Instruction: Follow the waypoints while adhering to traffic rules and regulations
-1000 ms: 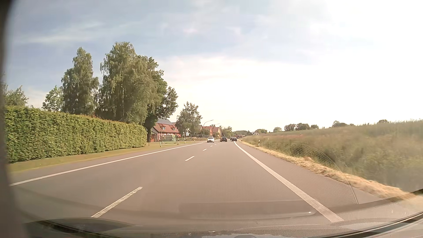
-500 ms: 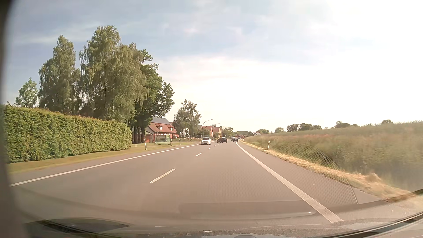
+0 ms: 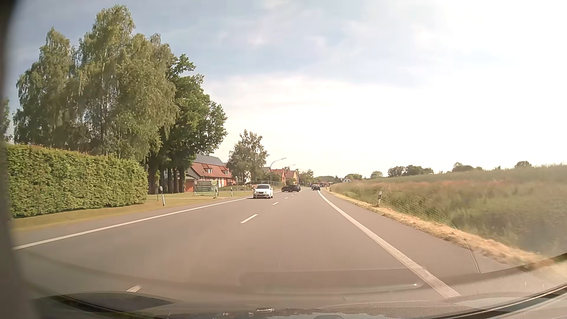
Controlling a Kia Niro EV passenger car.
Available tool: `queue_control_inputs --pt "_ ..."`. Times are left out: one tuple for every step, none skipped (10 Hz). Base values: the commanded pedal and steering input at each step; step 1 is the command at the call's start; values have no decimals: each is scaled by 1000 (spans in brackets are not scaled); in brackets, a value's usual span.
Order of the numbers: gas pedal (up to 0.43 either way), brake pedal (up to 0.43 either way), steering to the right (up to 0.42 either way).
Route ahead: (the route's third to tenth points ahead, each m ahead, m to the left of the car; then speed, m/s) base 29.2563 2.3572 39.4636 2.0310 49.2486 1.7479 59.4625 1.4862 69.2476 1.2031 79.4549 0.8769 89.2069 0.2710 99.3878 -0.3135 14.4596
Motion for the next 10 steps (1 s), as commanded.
queue_control_inputs --pt "157 0 -3" --pt "157 0 -3" --pt "157 0 -2" --pt "157 0 -1" --pt "157 0 1" --pt "157 0 3" --pt "157 0 3" --pt "157 0 3" --pt "157 0 3" --pt "157 0 3"
